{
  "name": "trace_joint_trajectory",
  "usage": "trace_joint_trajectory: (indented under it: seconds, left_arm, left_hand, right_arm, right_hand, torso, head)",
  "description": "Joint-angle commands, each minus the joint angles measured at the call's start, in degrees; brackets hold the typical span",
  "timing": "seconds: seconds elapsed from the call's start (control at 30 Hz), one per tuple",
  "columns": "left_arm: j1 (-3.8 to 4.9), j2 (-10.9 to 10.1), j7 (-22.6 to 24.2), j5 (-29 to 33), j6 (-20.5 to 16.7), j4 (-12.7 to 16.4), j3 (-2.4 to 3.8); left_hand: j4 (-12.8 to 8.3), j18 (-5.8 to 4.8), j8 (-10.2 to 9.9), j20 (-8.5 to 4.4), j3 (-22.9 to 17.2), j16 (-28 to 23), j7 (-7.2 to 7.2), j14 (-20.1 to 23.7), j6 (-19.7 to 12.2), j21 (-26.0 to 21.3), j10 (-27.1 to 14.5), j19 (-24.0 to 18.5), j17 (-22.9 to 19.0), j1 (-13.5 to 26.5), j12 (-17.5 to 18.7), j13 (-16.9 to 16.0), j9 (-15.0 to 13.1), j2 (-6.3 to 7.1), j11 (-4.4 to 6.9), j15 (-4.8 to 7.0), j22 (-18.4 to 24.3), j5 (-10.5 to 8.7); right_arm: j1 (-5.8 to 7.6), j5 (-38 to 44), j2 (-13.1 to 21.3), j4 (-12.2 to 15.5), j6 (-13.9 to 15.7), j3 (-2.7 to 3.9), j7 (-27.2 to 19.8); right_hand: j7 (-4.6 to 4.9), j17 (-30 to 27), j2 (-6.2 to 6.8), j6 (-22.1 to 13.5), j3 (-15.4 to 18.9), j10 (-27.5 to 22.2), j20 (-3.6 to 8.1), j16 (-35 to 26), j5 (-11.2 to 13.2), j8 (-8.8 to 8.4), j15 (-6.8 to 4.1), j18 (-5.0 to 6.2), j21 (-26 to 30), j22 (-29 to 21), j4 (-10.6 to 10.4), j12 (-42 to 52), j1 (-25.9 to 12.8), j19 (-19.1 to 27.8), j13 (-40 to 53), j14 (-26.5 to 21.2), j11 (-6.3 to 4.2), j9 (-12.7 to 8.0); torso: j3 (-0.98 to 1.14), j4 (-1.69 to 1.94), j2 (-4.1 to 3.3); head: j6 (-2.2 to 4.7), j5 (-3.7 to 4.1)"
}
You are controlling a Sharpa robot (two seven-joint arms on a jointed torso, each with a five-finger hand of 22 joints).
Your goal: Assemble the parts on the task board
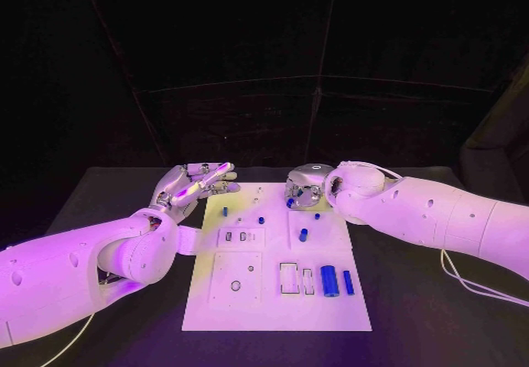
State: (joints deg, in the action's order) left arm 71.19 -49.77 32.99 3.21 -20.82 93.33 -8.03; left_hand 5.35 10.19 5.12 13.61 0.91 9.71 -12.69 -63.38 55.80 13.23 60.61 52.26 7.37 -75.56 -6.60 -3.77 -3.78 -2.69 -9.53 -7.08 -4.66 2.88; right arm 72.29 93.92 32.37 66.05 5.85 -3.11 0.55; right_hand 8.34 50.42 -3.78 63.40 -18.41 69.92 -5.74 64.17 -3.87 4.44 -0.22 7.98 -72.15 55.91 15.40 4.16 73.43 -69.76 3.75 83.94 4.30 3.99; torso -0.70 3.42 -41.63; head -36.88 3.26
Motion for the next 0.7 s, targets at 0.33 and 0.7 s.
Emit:
trace_joint_trajectory:
  seconds: [0.33, 0.7]
  left_arm:
    - [0.09, -0.1, -0.6, 0.1, 0.8, 0.0, 0.04]
    - [0.09, 0.0, -0.7, 0.1, 0.9, -0.4, 0.04]
  left_hand:
    - [-0.6, 0.31, -0.5, 0.25, -0.1, -0.4, -0.43, 0.1, 0.0, -0.4, -0.2, 0.1, 0.1, -0.1, 0.4, 0.1, 0.1, -0.65, -0.38, -0.28, 0.2, 0.07]
    - [-0.8, 0.31, -0.6, 0.30, -0.2, -0.6, -0.39, 0.2, 0.0, -0.6, -0.3, 0.0, 0.1, -0.2, 0.5, 0.1, 0.1, -0.72, -0.39, -0.33, 0.3, 0.07]
  right_arm:
    - [0.03, -4.4, 0.4, 0.9, 11.0, -0.01, -1.0]
    - [0.05, -4.5, -3.8, -3.0, 14.3, 0.02, -0.5]
  right_hand:
    - [0.44, 1.0, 1.37, -0.2, -2.6, -0.6, -0.24, 1.7, -0.9, -0.65, 0.08, -1.33, -1.4, 1.3, -0.8, -0.6, -1.4, -0.5, -0.1, 0.9, 0.41, -0.1]
    - [0.49, 1.4, 1.72, -0.3, -3.0, -0.8, -0.32, 2.1, -1.0, -0.69, 0.15, -1.37, -1.7, 1.6, -1.0, -0.6, -1.7, -0.6, -0.1, 0.9, 0.51, -0.1]
  torso:
    - [0.02, 0.08, -0.03]
    - [0.05, 0.38, -0.18]
  head:
    - [0.26, -0.02]
    - [0.20, -0.09]
